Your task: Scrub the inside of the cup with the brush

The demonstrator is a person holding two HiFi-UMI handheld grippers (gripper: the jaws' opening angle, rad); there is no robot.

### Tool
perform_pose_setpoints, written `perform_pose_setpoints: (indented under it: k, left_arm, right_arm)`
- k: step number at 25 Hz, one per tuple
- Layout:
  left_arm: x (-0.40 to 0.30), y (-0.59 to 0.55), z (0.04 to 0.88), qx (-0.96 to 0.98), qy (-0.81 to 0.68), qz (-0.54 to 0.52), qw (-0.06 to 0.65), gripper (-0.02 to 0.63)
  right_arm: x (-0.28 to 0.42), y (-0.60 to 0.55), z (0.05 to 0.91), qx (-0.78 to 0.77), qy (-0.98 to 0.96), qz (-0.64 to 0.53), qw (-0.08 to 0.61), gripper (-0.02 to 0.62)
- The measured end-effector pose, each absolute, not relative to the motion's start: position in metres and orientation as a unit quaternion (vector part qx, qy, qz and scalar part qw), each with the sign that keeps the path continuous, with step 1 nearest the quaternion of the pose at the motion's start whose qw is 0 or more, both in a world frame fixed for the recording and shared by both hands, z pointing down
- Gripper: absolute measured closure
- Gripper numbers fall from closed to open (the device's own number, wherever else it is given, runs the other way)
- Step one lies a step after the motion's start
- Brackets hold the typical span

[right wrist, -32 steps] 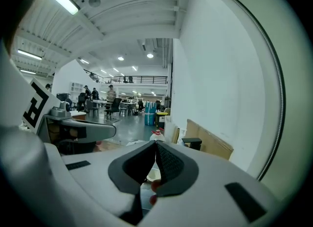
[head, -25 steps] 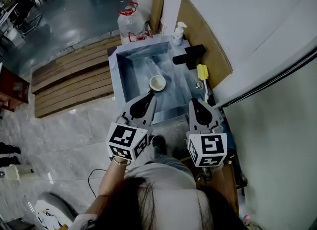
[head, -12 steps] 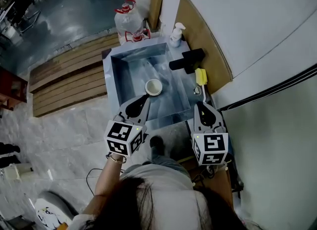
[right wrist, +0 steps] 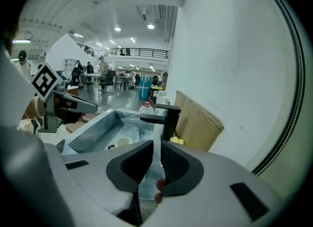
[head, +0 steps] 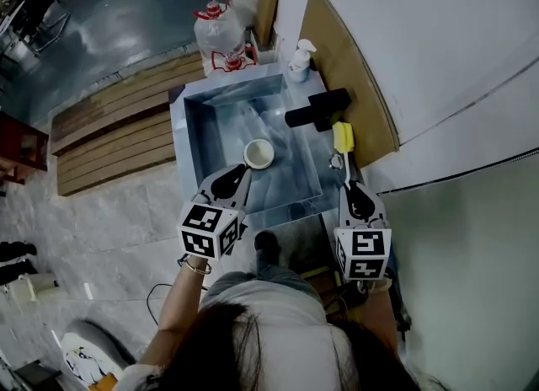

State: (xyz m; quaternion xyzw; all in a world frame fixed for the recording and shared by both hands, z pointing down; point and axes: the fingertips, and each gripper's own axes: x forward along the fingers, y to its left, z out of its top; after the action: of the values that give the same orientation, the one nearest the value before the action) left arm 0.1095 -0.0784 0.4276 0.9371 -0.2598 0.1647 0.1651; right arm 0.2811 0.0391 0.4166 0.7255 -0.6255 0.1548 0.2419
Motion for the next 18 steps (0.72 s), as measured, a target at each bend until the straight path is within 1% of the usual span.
perform_pose_setpoints:
  k: [4,10,18]
  left_arm:
    - [0.113,-0.083,0.445,0.931,-0.265,0.187,0.167,0.557]
    - [0.116,-0.089,0.473,0.921,-0.272,0.213,0.18,0.541]
    - [0.115,-0.095,0.501,0.911,-0.278,0.248,0.177,0.506]
  right_arm:
    - [0.295,0.038,0.43,0.725,-0.619,0.166,0.252,0.515]
    - [0.309,0.037,0.455,0.723,-0.609,0.183,0.27,0.499]
    - [0.322,0.039,0.491,0.721,-0.588,0.201,0.306,0.48]
